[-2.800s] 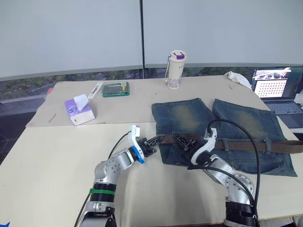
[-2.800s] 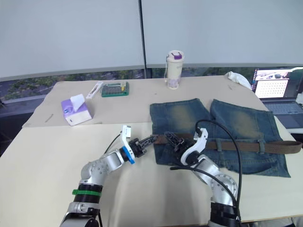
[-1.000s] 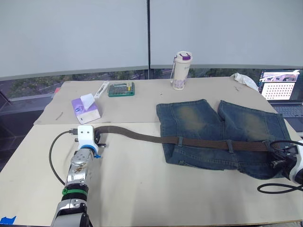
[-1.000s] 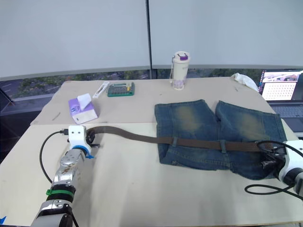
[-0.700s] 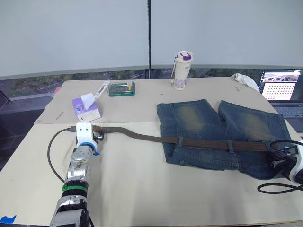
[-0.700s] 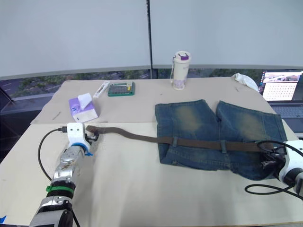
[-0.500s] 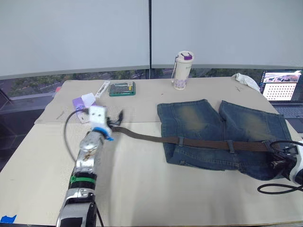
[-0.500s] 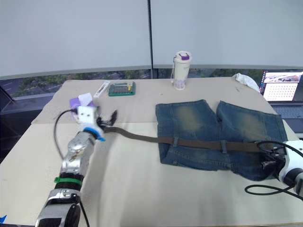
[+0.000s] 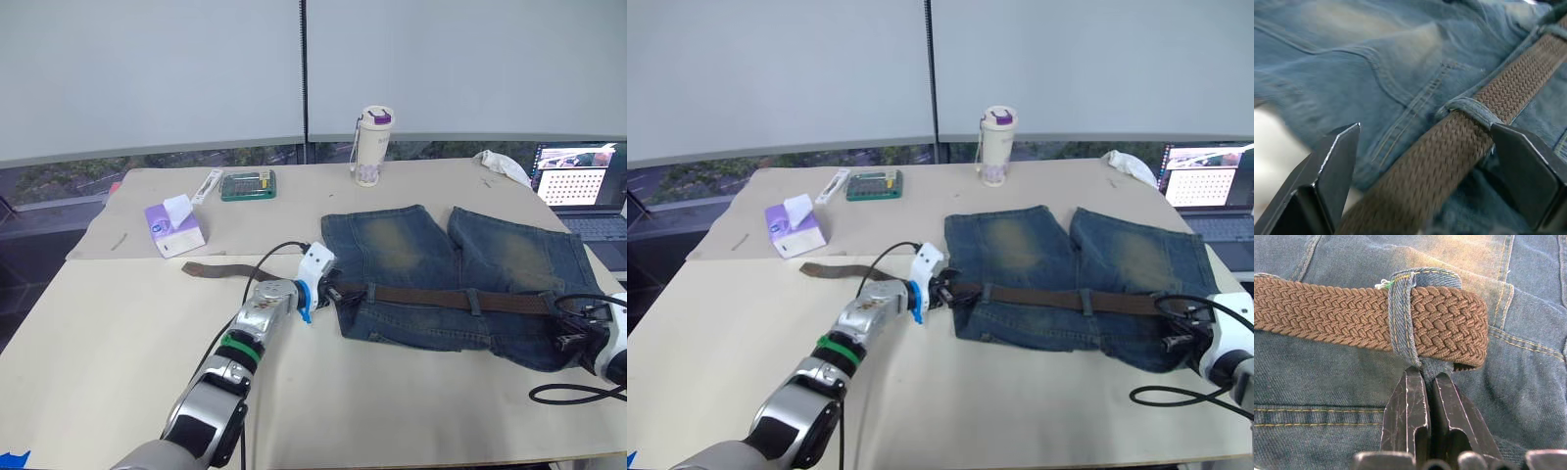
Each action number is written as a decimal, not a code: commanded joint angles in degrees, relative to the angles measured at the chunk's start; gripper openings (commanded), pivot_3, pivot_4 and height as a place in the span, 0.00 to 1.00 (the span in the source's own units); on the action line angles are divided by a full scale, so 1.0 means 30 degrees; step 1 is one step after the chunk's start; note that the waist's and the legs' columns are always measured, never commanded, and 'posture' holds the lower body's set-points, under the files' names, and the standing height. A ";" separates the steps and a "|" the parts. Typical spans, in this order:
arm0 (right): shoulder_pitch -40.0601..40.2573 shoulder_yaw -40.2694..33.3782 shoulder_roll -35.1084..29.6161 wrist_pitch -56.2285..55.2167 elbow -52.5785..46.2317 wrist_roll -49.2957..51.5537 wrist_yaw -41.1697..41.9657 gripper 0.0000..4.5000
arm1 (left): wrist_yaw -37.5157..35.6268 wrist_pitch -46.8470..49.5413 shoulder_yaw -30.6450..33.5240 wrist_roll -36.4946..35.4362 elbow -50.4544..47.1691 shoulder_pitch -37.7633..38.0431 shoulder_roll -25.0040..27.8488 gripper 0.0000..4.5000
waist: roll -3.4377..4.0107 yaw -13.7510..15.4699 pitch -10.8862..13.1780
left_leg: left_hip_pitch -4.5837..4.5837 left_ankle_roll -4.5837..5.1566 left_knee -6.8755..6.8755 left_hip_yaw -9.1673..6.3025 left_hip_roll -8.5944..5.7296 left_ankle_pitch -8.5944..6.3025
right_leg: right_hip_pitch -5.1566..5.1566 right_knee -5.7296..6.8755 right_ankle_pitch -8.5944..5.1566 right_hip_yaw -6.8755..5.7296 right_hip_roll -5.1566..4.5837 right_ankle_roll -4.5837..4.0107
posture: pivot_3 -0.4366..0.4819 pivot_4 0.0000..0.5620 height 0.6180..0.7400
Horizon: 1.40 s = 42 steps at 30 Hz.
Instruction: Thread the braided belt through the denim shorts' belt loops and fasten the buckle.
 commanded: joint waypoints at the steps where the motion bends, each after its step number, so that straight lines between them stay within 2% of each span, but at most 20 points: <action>1: 0.0169 -0.0582 0.0107 0.0014 -0.0981 0.0108 -0.0159 0.00 | -0.1376 -0.0126 -0.0236 0.0188 0.0738 -0.0458 -0.0364 1.00 | 0.0000 -0.0009 0.0000 | 0.0002 0.0000 0.0000 0.0000 0.0002 0.0000 | 0.0000 0.0002 0.0000 0.0002 0.0000 0.0000 | 0.48 0.27 1.00; 2: 0.0209 -0.0595 0.0144 0.0014 -0.1044 0.0116 -0.0196 0.00 | -0.1490 -0.0117 -0.0192 0.0234 0.0902 -0.0502 -0.0445 1.00 | 0.0000 -0.0001 0.0000 | 0.0000 0.0000 0.0001 -0.0001 0.0003 0.0000 | -0.0002 0.0003 0.0000 0.0003 0.0000 0.0000 | 0.48 0.27 1.00; 6: 0.0469 -0.0694 0.0371 0.0037 -0.1426 0.0179 -0.0418 0.00 | -0.1708 -0.0264 -0.0564 0.0948 0.1689 -0.0662 -0.0737 0.75 | 0.0000 0.0045 0.0000 | 0.0005 -0.0001 0.0008 -0.0003 0.0001 0.0000 | 0.0003 0.0005 0.0000 0.0008 -0.0004 0.0001 | 0.48 0.27 1.00; 13: 0.0622 -0.0708 0.0525 -0.0029 -0.1499 0.0147 -0.0507 0.00 | -0.1895 -0.0991 -0.0636 0.1516 0.1877 -0.0624 -0.1075 0.22 | 0.0001 0.0083 -0.0001 | 0.0003 0.0001 0.0026 -0.0007 0.0000 -0.0001 | 0.0007 0.0009 -0.0001 0.0007 -0.0011 0.0003 | 0.48 0.27 1.00; 16: 0.0609 -0.0713 0.0550 -0.0035 -0.1502 0.0127 -0.0505 0.00 | -0.1800 -0.0991 -0.0312 0.1450 0.1960 -0.0643 -0.1192 0.03 | 0.0000 0.0118 -0.0001 | 0.0003 0.0002 0.0035 -0.0007 -0.0001 -0.0002 | 0.0011 0.0009 -0.0002 0.0008 -0.0012 0.0003 | 0.48 0.27 1.00; 24: -0.1093 0.1475 0.1040 0.0032 -0.2201 0.0109 -0.0217 0.00 | 0.1778 -0.3071 0.3276 0.0364 0.2825 -0.1410 0.0042 0.00 | 0.0000 -0.0204 0.0000 | 0.0002 0.0001 0.0043 -0.0006 0.0034 -0.0003 | -0.0010 0.0024 -0.0001 0.0033 0.0020 0.0003 | 0.48 0.27 1.00; 32: -0.6545 0.6652 0.3022 -0.1002 0.0297 -0.1512 0.0004 0.00 | 0.3601 -0.4248 0.6050 -0.0648 0.1381 -0.0812 0.2441 0.00 | 0.0025 -0.0538 -0.0015 | 0.0010 -0.0033 0.0042 -0.0017 0.0066 0.0011 | -0.0058 0.0067 0.0010 0.0053 0.0089 -0.0014 | 0.48 0.27 1.00; 37: -0.9512 0.8744 0.4507 -0.2226 0.1541 -0.2140 0.1051 0.00 | 0.2982 -0.3430 0.6477 -0.1128 -0.2159 0.1661 0.3807 0.00 | 0.0123 -0.0450 -0.0078 | -0.0009 -0.0144 0.0020 -0.0045 0.0061 0.0063 | -0.0083 0.0098 0.0020 0.0050 0.0082 -0.0030 | 0.48 0.27 1.00; 41: -1.0338 0.8009 0.4927 -0.4491 0.2102 -0.1852 0.1762 0.00 | 0.0489 -0.4195 0.6376 -0.2197 -0.5071 0.3738 0.4378 0.00 | 0.0132 -0.0282 -0.0083 | -0.0025 -0.0145 0.0015 -0.0060 0.0039 0.0064 | -0.0089 0.0096 0.0030 0.0034 0.0039 -0.0028 | 0.48 0.27 1.00; 42: -1.0370 0.7741 0.4775 -0.6410 0.2529 -0.2551 0.1319 0.00 | 0.0060 -0.5285 0.6169 -0.1887 -0.5389 0.4094 0.4671 0.00 | 0.0129 -0.0190 -0.0082 | -0.0025 -0.0142 0.0023 -0.0063 0.0031 0.0062 | -0.0087 0.0089 0.0034 0.0020 0.0025 -0.0029 | 0.48 0.27 1.00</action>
